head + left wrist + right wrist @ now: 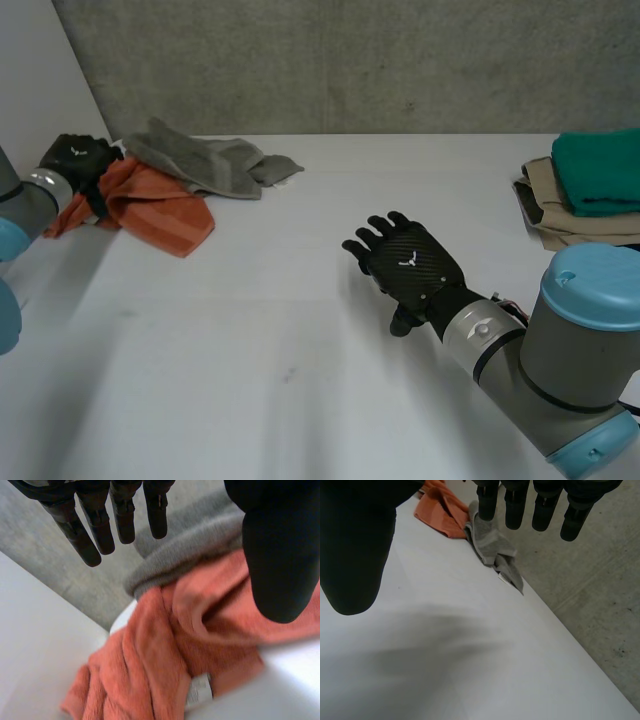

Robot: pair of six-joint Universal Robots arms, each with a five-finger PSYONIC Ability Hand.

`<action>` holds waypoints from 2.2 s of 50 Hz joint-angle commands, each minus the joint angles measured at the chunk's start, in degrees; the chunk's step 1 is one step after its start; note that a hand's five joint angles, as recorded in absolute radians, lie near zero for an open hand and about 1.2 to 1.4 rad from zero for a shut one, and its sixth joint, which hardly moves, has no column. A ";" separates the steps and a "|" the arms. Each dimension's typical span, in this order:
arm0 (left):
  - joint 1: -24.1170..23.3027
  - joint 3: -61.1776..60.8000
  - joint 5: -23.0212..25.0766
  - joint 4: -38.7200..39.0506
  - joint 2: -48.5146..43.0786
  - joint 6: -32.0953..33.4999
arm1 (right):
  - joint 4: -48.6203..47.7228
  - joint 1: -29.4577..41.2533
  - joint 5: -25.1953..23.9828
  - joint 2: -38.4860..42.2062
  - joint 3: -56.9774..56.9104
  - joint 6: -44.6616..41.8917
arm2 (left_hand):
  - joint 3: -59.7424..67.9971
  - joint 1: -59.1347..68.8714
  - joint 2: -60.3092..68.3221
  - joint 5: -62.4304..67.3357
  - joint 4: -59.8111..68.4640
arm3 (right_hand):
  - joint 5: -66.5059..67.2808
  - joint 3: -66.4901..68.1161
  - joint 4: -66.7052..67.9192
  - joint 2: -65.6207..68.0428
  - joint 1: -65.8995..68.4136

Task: Fold the laundry.

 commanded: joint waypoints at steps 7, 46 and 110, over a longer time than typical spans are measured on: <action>0.75 3.48 1.34 6.04 -6.11 13.53 | 0.20 -0.45 0.26 0.49 -0.08 -1.18 | 3.48 3.25 3.41 3.00 3.03 | -2.76 -1.66 -2.22 -1.83 -2.93; 0.49 12.53 11.45 5.17 -14.46 32.26 | 0.82 -1.85 0.61 1.90 -1.13 -4.53 | 52.30 52.07 52.23 51.81 51.84 | -2.76 -1.66 -2.22 -1.83 -2.93; -1.10 -17.18 6.00 14.75 5.41 19.06 | 14.44 -8.62 1.58 3.04 -8.51 -1.18 | -5.60 -5.83 -5.67 -6.09 -6.06 | -2.76 -1.66 -2.22 -1.83 -2.93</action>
